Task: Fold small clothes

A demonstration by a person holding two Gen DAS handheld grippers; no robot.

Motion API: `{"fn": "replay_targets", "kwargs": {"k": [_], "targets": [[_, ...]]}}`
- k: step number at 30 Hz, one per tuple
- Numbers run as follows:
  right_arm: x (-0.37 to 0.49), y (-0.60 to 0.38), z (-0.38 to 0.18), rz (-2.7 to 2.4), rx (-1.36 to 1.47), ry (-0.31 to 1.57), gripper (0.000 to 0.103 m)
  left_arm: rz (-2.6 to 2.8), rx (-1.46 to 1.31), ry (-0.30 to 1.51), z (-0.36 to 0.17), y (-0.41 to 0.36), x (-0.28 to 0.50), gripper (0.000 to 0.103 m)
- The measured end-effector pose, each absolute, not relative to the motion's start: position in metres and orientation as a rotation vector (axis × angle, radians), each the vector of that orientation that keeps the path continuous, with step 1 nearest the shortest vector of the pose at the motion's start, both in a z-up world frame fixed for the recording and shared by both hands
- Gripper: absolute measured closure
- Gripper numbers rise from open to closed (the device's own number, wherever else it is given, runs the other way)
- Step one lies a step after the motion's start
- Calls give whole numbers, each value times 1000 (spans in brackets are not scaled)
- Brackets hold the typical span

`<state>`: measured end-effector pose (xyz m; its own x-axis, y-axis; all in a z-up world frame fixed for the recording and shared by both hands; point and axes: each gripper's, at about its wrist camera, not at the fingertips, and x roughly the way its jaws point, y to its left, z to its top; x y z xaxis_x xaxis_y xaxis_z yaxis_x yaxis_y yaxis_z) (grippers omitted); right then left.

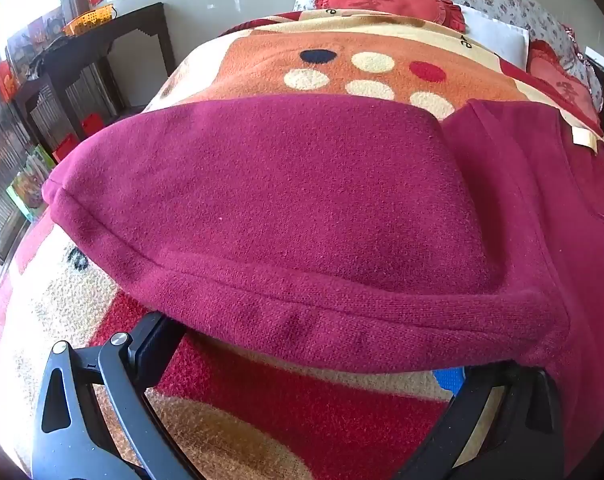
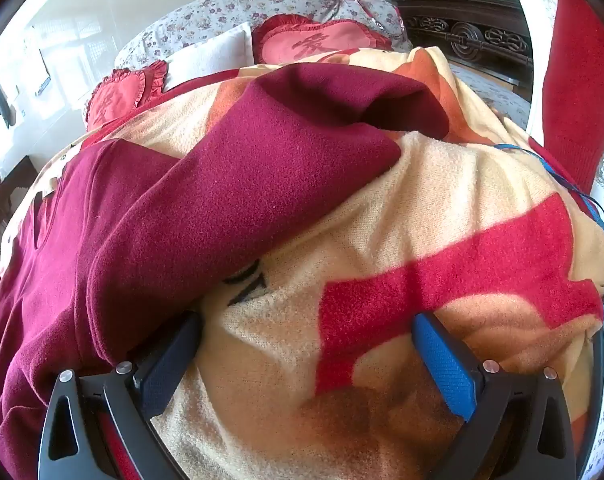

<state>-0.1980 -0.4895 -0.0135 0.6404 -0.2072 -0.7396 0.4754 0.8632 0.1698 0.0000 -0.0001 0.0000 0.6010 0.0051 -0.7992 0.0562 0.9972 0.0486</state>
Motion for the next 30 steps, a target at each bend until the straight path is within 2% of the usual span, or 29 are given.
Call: {"fn": "replay_targets", "kwargs": {"k": [21, 30], "targets": [[-199, -490, -13, -400, 368, 786, 0, -26, 86, 980, 4, -3, -3, 0], [-197, -489, -12, -395, 363, 815, 0, -85, 117, 957, 33, -7, -55, 1]]}}
